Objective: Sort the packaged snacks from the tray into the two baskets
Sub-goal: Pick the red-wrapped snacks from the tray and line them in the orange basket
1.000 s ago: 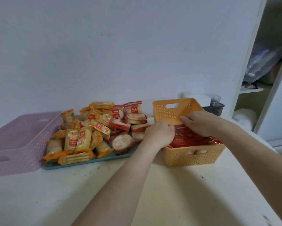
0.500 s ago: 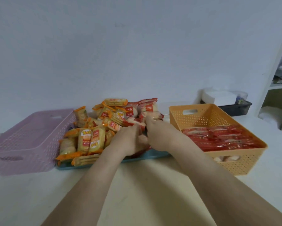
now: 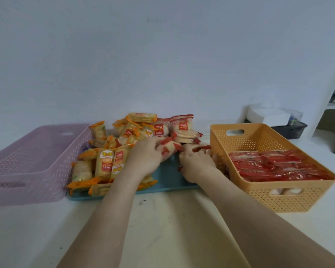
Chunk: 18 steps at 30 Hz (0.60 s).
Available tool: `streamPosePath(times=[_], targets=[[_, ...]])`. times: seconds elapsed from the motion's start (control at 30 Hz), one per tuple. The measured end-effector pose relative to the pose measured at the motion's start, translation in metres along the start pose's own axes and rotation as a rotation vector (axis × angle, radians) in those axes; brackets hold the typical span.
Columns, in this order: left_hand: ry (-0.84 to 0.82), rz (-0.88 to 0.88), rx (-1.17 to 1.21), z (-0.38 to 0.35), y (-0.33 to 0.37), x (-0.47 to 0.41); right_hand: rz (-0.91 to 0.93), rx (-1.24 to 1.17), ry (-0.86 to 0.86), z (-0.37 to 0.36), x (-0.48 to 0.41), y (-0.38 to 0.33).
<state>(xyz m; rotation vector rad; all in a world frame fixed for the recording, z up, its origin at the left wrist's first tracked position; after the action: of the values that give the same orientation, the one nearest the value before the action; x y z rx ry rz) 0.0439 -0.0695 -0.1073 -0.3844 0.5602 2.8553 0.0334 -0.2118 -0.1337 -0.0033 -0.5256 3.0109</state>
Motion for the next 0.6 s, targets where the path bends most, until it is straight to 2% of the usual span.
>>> streamPosePath(times=[0.1,0.3,0.47,0.6], targets=[[0.191,0.021,0.034,0.005,-0.009,-0.003,0.020,-0.026,0.058,-0.002,-0.003,-0.004],[0.349,-0.071,0.087,0.010,-0.017,-0.001,0.219,0.158,0.152,-0.018,0.021,-0.019],[0.364,0.027,0.407,0.030,-0.017,0.006,0.317,0.156,0.255,-0.003,0.034,-0.018],[0.348,0.019,0.362,0.046,-0.013,0.014,0.395,0.032,0.346,0.039,0.047,-0.024]])
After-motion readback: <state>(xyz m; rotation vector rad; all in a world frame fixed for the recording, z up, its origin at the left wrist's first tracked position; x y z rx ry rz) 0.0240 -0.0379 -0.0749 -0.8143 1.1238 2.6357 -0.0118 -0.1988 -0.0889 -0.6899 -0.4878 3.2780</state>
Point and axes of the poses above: each hand's wrist, its own x-axis away from the middle knuckle, its own z-axis out of the back of the hand, y = z × x, the point moved 1 cm from there along -x, towards the middle knuckle, and after that the axes turned 15 degrees about -x, right-handed, at the moved point
